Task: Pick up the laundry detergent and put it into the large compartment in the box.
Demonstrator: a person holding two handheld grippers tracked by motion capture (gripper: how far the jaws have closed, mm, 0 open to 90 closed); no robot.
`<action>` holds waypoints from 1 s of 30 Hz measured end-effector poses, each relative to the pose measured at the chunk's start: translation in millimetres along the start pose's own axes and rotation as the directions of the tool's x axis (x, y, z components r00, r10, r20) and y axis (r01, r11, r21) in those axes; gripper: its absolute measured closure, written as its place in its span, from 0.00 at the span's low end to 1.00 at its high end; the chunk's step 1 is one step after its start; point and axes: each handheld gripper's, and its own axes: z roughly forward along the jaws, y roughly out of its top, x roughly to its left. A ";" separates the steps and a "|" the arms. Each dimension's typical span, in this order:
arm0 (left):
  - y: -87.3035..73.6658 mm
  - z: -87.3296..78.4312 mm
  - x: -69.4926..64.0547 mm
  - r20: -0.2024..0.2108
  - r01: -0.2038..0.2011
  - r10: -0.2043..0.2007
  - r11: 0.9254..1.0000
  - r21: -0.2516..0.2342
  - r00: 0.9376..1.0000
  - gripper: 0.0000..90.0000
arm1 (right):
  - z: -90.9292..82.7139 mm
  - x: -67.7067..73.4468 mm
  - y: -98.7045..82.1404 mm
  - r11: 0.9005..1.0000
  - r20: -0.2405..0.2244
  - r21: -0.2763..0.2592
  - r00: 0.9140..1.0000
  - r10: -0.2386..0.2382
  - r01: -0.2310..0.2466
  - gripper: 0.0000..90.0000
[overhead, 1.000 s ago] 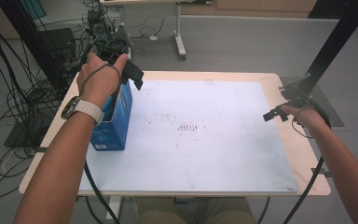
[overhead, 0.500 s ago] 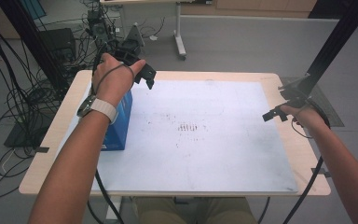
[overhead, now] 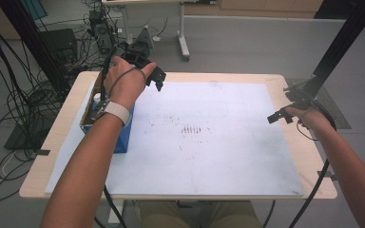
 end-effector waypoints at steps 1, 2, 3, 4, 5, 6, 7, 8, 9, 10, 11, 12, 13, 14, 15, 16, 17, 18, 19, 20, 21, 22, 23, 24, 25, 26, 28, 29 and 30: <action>0.4 0.6 -1.0 0.000 0.002 -0.002 1.000 0.001 1.000 0.06 | 0.1 0.3 0.1 1.000 0.000 0.001 1.000 -0.001 0.001 0.09; 1.1 1.6 -2.4 -0.001 0.004 -0.004 1.000 -0.002 1.000 0.06 | 0.2 0.6 0.1 1.000 -0.001 0.000 1.000 0.001 -0.001 0.09; 1.5 2.2 -3.3 -0.002 0.004 -0.004 1.000 0.000 1.000 0.06 | 0.2 0.6 0.1 1.000 -0.001 0.001 1.000 -0.002 0.002 0.09; 1.9 2.8 -4.0 -0.001 0.004 -0.004 1.000 -0.001 1.000 0.06 | 0.2 0.8 0.1 1.000 -0.001 0.001 1.000 -0.002 0.002 0.09; 2.2 3.3 -4.8 -0.003 0.007 -0.007 1.000 -0.007 1.000 0.06 | 0.2 0.8 0.1 1.000 -0.001 0.001 1.000 -0.002 0.002 0.09; 2.5 3.9 -5.6 -0.004 0.012 -0.012 1.000 -0.009 1.000 0.06 | 0.1 0.7 0.2 1.000 -0.001 0.001 1.000 -0.002 0.002 0.09; 2.8 4.5 -6.1 -0.001 0.013 -0.013 1.000 -0.010 1.000 0.06 | 0.1 0.6 0.2 1.000 0.000 0.000 1.000 0.000 0.000 0.09; 3.1 5.2 -6.6 0.001 0.014 -0.014 1.000 -0.009 1.000 0.06 | 0.1 0.6 0.3 1.000 0.000 0.000 1.000 0.000 0.000 0.09; 3.2 5.8 -7.4 -0.003 0.017 -0.017 1.000 -0.010 1.000 0.06 | -0.1 0.6 0.3 1.000 -0.001 0.001 1.000 0.001 -0.001 0.09; 3.4 7.1 -8.7 -0.005 0.022 -0.022 1.000 -0.012 1.000 0.06 | -0.2 0.4 0.4 1.000 0.001 0.002 1.000 -0.002 0.002 0.09; 3.8 8.4 -9.7 -0.004 0.022 -0.022 1.000 -0.009 1.000 0.06 | -0.2 0.5 0.5 1.000 0.000 0.000 1.000 0.000 0.000 0.09; 4.2 9.6 -10.9 -0.003 0.022 -0.022 1.000 -0.009 1.000 0.06 | -0.2 0.5 0.5 1.000 0.000 0.001 1.000 0.001 -0.001 0.09; 4.7 10.8 -12.5 -0.003 0.025 -0.025 1.000 -0.011 1.000 0.06 | -0.1 0.5 0.5 1.000 0.000 0.001 1.000 0.001 -0.001 0.09; 5.4 11.9 -13.7 -0.005 0.026 -0.026 1.000 -0.010 1.000 0.06 | 0.0 0.5 0.5 1.000 0.000 0.002 1.000 0.001 -0.001 0.09; 6.0 12.8 -15.1 -0.004 0.030 -0.030 0.999 -0.011 1.000 0.06 | 0.0 0.4 0.5 1.000 0.000 0.001 1.000 -0.002 0.002 0.09; 6.8 13.7 -16.1 -0.005 0.027 -0.027 1.000 -0.009 1.000 0.06 | -0.1 0.5 0.4 1.000 -0.001 0.001 1.000 -0.002 0.002 0.09; 7.6 14.8 -17.5 -0.006 0.030 -0.030 0.999 -0.012 1.000 0.06 | -0.2 0.4 0.4 1.000 0.000 0.001 1.000 -0.002 0.002 0.09; 8.3 15.6 -18.8 -0.006 0.033 -0.033 0.999 -0.014 0.999 0.06 | -0.4 0.4 0.4 1.000 -0.002 0.000 1.000 0.001 -0.001 0.09; 9.0 16.5 -19.8 -0.005 0.031 -0.031 0.999 -0.016 1.000 0.06 | -0.4 0.2 0.3 1.000 -0.002 0.000 1.000 0.002 -0.002 0.09; 9.7 17.2 -21.2 -0.007 0.032 -0.033 0.999 -0.017 0.999 0.06 | -0.3 -0.1 0.1 1.000 -0.002 0.000 1.000 0.002 -0.002 0.09; 10.1 17.8 -22.1 -0.006 0.034 -0.034 0.999 -0.017 0.999 0.06 | -0.2 -0.4 -0.1 1.000 -0.001 0.001 1.000 0.003 -0.003 0.09; 10.7 18.4 -23.2 -0.005 0.034 -0.034 0.999 -0.019 0.999 0.06 | -0.2 -0.6 -0.2 1.000 -0.001 0.001 1.000 0.003 -0.003 0.09; 11.2 18.9 -24.0 -0.004 0.032 -0.032 0.999 -0.017 0.999 0.06 | -0.1 -0.6 -0.3 1.000 -0.002 0.001 1.000 0.003 -0.003 0.09; 11.6 19.6 -25.0 -0.005 0.035 -0.035 0.999 -0.018 0.999 0.06 | -0.1 -0.6 -0.3 1.000 -0.002 0.001 1.000 0.003 -0.003 0.09; 12.0 19.9 -25.5 -0.007 0.034 -0.035 0.999 -0.021 0.999 0.06 | -0.3 -0.6 -0.2 1.000 -0.002 0.001 1.000 0.002 -0.002 0.09; 12.6 20.3 -26.3 -0.004 0.038 -0.038 0.999 -0.023 0.999 0.06 | -0.6 -0.7 -0.2 1.000 -0.001 0.001 1.000 0.000 0.000 0.09; 13.8 21.1 -27.7 -0.003 0.039 -0.039 0.999 -0.022 0.999 0.06 | -1.0 -0.6 0.2 1.000 0.000 -0.001 1.000 -0.001 0.001 0.09; 14.6 21.8 -28.6 0.001 0.039 -0.039 0.999 -0.023 0.999 0.06 | -1.1 -0.6 0.3 1.000 -0.001 -0.001 1.000 -0.001 0.001 0.09; 15.2 22.3 -29.5 0.006 0.043 -0.042 0.999 -0.024 0.999 0.06 | -1.2 -0.3 0.4 1.000 -0.002 -0.002 1.000 0.000 0.000 0.09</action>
